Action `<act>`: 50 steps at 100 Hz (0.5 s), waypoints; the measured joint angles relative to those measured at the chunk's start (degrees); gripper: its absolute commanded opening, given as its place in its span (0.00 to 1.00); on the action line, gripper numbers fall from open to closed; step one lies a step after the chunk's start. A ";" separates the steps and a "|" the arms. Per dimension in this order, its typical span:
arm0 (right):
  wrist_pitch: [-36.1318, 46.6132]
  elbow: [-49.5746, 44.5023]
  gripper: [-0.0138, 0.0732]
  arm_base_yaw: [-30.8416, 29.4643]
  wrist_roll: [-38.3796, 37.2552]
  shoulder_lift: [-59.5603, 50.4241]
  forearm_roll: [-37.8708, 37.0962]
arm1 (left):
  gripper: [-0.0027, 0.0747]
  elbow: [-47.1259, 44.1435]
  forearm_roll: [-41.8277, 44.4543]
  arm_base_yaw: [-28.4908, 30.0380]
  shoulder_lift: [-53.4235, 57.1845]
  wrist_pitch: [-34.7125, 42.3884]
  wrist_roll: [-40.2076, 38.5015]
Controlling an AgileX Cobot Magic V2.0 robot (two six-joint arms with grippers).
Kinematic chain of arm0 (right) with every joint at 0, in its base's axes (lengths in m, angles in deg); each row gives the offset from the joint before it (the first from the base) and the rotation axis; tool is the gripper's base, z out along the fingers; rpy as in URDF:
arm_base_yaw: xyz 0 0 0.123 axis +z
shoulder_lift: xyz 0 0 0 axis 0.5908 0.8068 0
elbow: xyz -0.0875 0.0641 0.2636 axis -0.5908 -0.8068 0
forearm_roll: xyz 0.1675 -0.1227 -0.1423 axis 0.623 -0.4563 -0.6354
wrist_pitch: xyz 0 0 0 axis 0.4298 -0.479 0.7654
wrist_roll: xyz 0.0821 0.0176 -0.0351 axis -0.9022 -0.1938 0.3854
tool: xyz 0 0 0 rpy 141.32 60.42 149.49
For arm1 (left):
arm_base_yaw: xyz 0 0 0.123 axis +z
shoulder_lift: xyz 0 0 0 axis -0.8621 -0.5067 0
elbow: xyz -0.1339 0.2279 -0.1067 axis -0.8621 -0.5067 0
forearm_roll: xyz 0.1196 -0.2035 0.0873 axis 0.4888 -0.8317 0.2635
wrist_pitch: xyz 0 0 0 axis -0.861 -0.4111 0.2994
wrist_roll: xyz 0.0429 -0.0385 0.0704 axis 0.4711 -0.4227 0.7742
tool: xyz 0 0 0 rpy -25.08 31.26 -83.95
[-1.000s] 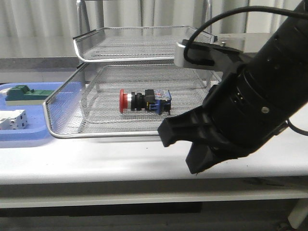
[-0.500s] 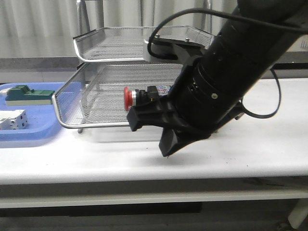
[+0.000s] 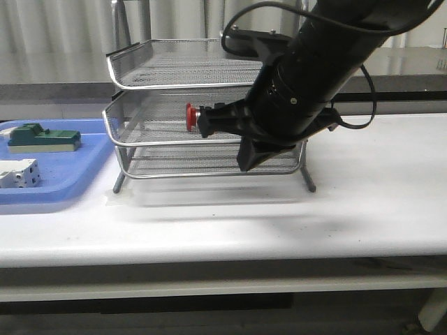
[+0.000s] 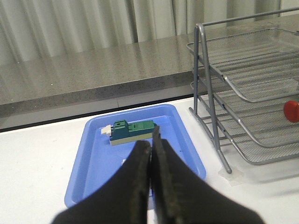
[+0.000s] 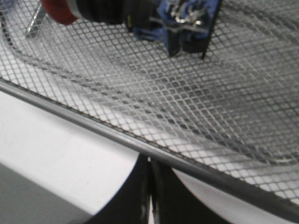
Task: Place button on rack with both arms
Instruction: 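Push the middle wire tray back into the rack with the right gripper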
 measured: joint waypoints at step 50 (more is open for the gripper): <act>-5.66 8.94 0.08 -1.88 0.00 4.05 -3.29 | 0.04 0.00 0.00 0.00 0.00 0.00 0.00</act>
